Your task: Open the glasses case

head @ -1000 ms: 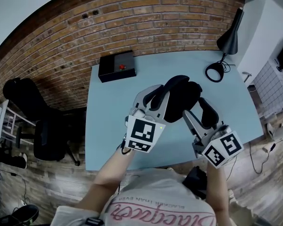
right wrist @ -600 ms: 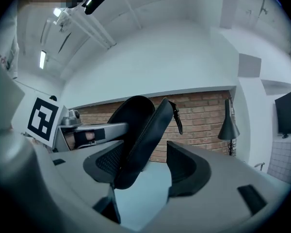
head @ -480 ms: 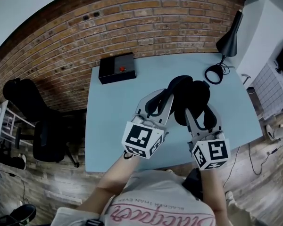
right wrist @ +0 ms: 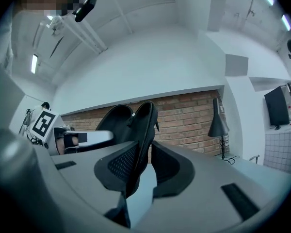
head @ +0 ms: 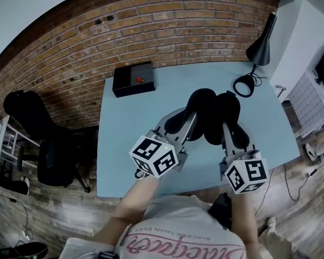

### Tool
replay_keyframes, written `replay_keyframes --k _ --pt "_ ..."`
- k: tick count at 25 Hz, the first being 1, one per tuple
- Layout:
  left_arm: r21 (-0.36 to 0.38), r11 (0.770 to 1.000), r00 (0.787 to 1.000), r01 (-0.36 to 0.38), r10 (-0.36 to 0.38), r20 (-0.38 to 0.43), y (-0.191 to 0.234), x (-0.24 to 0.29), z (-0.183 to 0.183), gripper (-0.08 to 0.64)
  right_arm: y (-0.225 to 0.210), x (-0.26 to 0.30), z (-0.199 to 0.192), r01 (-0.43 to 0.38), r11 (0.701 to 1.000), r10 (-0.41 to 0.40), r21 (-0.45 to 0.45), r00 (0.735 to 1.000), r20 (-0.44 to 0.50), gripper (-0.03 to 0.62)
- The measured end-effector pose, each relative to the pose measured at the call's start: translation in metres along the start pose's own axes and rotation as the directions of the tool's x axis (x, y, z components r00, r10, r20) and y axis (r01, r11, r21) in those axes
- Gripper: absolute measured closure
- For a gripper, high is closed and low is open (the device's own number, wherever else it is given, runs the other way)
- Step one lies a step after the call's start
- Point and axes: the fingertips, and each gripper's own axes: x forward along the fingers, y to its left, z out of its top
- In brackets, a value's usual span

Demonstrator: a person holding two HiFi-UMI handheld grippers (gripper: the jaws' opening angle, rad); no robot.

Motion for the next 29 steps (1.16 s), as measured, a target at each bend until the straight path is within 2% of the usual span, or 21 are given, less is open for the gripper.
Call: replay_keyframes --k 9,29 --pt "-0.01 0.999 0.998 -0.041 0.04 -0.038 0.004 0.001 -0.016 0.497 -0.005 0.0 -0.008 0.015 1.0 -0.014 0.026 0.999 -0.053 0.515" --pt "0.003 0.999 0.997 -0.041 0.041 -0.063 0.003 0.005 -0.025 0.497 -0.011 -0.002 -0.013 0.034 0.999 -0.032 0.027 0.997 -0.077 0.52"
